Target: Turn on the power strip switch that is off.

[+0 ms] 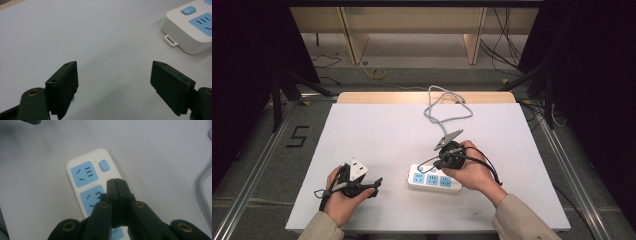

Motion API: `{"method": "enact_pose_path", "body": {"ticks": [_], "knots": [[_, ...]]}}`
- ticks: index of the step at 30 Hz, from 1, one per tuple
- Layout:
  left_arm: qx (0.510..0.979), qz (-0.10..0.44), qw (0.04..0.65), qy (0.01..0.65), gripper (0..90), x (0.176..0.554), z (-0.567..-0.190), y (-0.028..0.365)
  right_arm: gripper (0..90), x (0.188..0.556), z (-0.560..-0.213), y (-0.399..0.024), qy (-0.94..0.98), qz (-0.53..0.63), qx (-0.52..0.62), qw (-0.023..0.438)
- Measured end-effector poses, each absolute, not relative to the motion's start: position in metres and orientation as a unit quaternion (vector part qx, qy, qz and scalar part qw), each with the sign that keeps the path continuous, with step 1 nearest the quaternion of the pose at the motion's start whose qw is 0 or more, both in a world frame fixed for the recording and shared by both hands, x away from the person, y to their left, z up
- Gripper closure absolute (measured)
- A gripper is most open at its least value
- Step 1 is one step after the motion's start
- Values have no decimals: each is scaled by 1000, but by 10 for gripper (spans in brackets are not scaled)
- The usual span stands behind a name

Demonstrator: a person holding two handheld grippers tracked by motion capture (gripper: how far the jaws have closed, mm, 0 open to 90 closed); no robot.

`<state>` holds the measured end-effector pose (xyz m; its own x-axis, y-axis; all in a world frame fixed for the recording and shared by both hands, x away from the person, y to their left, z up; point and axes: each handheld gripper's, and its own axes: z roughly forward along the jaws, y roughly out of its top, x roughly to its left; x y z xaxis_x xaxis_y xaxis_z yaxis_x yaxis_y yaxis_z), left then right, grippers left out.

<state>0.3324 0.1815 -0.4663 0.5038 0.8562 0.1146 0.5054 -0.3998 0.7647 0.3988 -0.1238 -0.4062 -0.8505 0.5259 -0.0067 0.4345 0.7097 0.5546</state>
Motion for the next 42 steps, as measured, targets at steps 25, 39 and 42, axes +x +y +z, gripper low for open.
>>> {"method": "enact_pose_path", "body": {"ticks": [25, 39, 42], "knots": [[796, 256, 344, 427, 225, 332, -466, 181, 900, 404, -408, -106, 931, 257, 249, 74], [796, 255, 346, 427, 225, 332, -467, 181, 900, 408, -412, -95, 935, 247, 243, 71], [797, 255, 344, 426, 226, 332, -467, 181, 900, 409, -413, -92, 937, 243, 241, 71]]}}
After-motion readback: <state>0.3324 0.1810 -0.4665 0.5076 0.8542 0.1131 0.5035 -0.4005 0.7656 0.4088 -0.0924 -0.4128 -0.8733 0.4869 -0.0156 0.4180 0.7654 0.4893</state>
